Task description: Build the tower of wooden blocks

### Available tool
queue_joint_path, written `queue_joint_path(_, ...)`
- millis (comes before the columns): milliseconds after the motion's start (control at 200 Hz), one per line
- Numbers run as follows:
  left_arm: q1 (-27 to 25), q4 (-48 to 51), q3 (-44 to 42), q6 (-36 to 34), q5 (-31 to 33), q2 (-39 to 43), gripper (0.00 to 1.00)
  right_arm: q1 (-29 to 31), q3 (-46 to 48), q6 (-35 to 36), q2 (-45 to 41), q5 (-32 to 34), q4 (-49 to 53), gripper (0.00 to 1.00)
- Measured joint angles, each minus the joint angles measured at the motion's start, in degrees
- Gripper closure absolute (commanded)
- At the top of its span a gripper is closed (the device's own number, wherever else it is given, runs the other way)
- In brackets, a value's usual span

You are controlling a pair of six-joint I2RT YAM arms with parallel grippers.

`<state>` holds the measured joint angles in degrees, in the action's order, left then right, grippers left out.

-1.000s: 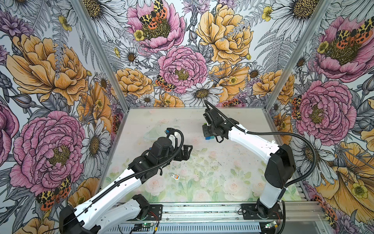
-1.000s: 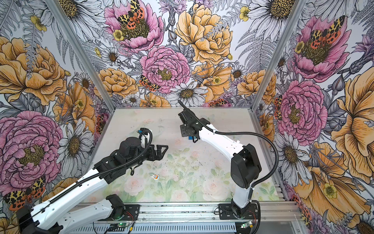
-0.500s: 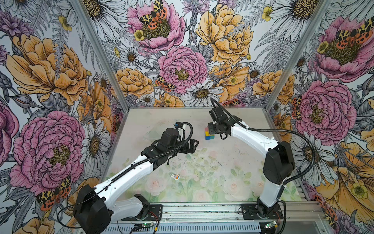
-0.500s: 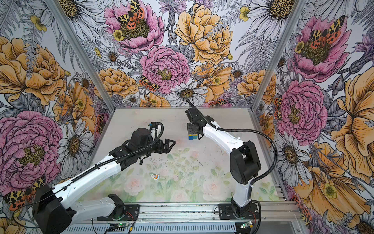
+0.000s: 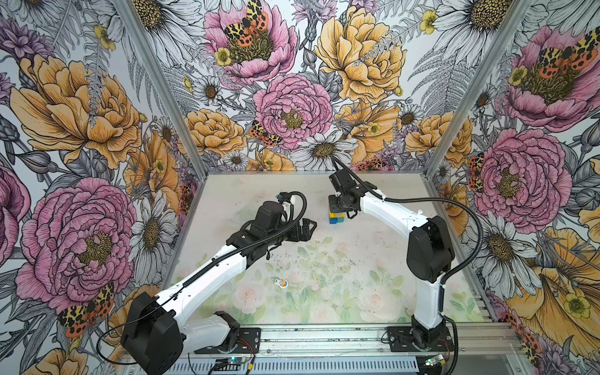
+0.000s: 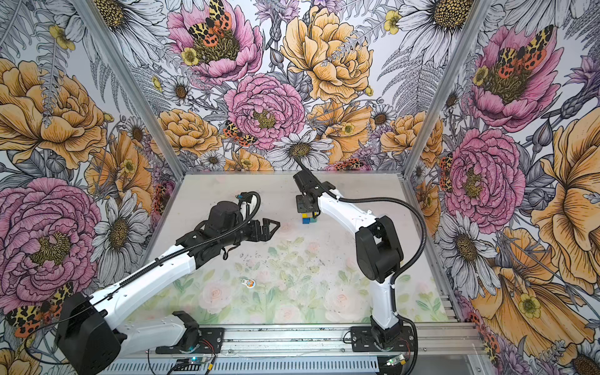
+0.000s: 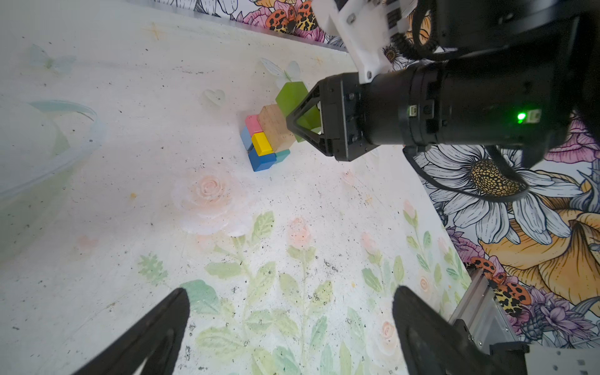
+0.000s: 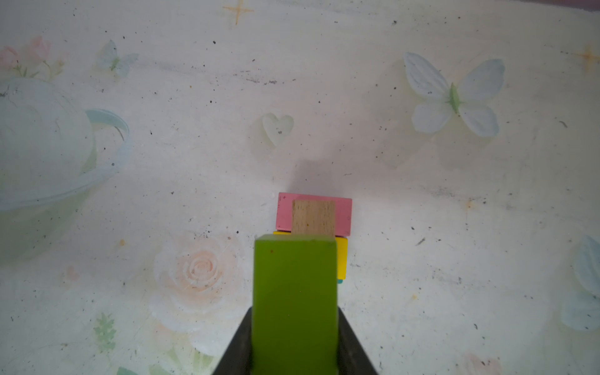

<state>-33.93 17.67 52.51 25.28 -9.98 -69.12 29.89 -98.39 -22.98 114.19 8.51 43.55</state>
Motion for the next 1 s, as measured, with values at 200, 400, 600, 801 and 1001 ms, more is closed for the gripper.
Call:
queue_joint_path(200, 0.4, -0.2, 0.0, 0.0, -0.3, 0.0, 0.01, -0.6, -2.1, 0.2, 2.6, -0.6, 0.7, 0.73)
queue_joint_path(400, 0.8, -0.2, 0.0, 0.0, -0.7, 0.0, 0.01, -1.2, -2.9, 0.2, 3.7, -0.9, 1.4, 0.73)
queue_joint_path(600, 1.1, -0.5, 0.0, 0.0, -1.1, -0.3, 0.01, -1.7, -3.4, 0.5, 3.9, -1.2, 1.7, 0.73)
queue_joint_path(801, 1.2, -0.8, 0.0, 0.0, -1.3, -1.6, 0.01, -1.9, -3.9, 1.0, 5.0, -1.7, 1.9, 0.72)
queue_joint_path(1001, 1.2, -0.9, 0.0, 0.0, -1.3, -1.7, 0.01, -1.9, -4.1, 1.6, 6.2, -2.2, 2.2, 0.72)
